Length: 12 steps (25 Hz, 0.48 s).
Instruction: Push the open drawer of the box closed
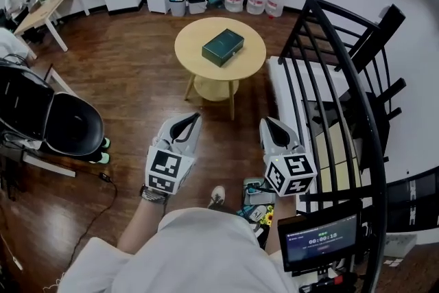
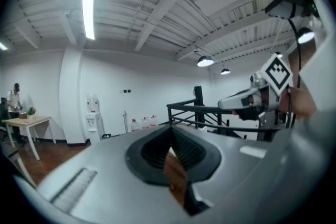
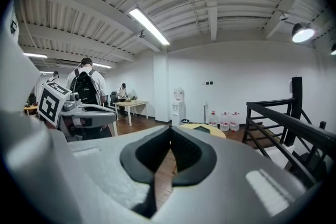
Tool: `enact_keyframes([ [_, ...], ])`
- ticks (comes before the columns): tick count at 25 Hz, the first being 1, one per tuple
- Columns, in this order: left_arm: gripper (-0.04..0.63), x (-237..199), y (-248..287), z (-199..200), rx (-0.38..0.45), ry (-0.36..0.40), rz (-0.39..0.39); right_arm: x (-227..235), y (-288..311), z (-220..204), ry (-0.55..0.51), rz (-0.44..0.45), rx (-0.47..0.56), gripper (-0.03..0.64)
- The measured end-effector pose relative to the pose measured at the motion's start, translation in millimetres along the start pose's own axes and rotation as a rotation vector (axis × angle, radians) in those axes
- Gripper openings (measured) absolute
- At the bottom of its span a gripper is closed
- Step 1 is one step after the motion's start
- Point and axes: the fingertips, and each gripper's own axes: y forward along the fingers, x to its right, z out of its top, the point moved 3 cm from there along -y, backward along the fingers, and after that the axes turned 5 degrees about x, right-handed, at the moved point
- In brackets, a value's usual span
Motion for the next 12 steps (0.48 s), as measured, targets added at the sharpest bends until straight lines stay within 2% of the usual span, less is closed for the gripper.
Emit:
enact_keyframes([
  [6, 0.008, 1, -55, -14, -0.023, -0.027, 0.006, -43, -35, -11, -0.004, -0.029, -0.033, 0.004],
  [12, 0.006, 17, -85, -19, -0.022, -0.042, -0.034, -70, -65, -17, -0.007, -0.048, -0.037, 0.005],
])
